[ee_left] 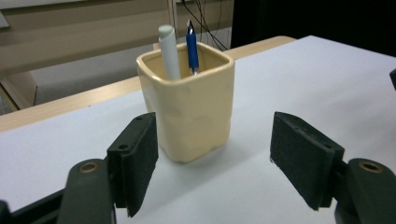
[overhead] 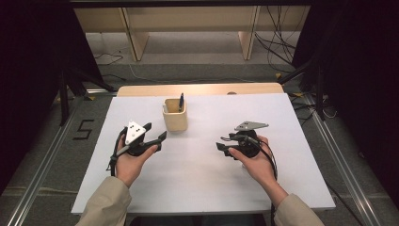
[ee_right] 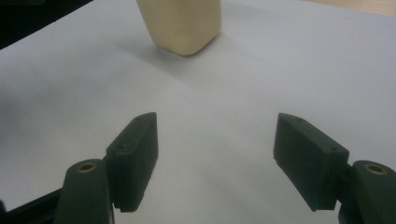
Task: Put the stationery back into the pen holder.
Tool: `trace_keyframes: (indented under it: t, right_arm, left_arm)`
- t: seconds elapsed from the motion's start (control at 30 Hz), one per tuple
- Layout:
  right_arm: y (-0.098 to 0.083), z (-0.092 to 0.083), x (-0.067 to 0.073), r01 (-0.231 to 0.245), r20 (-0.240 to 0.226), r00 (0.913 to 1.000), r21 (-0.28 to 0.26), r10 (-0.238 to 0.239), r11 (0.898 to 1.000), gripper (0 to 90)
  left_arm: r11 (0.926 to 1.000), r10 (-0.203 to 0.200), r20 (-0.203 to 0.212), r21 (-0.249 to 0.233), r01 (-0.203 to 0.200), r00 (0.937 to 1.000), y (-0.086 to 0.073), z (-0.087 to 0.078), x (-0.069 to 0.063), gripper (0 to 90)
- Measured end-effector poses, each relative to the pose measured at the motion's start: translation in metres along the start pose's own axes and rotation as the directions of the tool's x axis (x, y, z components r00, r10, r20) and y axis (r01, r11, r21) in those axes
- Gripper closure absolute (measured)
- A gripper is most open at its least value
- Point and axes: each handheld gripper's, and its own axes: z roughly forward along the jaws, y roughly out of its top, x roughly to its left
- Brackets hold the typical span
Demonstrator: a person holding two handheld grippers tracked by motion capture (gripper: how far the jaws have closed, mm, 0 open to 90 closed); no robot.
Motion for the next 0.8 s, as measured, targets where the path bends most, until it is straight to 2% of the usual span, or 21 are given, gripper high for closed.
trace_keyframes:
  t: [0.27, 0.5, 0.8]
  right_arm:
    - [-0.001, -0.007, -0.009, -0.001, 0.022, 0.9998, 0.071, -0.001, 0.997, 36.1]
    - [-0.005, -0.015, -0.017, 0.008, 0.039, 0.9992, 0.138, -0.014, 0.990, 39.4]
    - [-0.017, -0.024, -0.027, 0.000, 0.045, 0.9989, 0.224, -0.011, 0.975, 41.1]
  left_arm:
    - [0.9988, 0.028, 0.029, 0.039, -0.029, 0.9992, -0.012, -0.009, -0.007, 31.5]
    - [0.9962, 0.040, 0.061, 0.075, -0.045, 0.9973, -0.023, -0.011, -0.014, 30.7]
    - [0.9934, 0.042, 0.070, 0.103, -0.049, 0.9967, -0.032, -0.013, -0.016, 30.3]
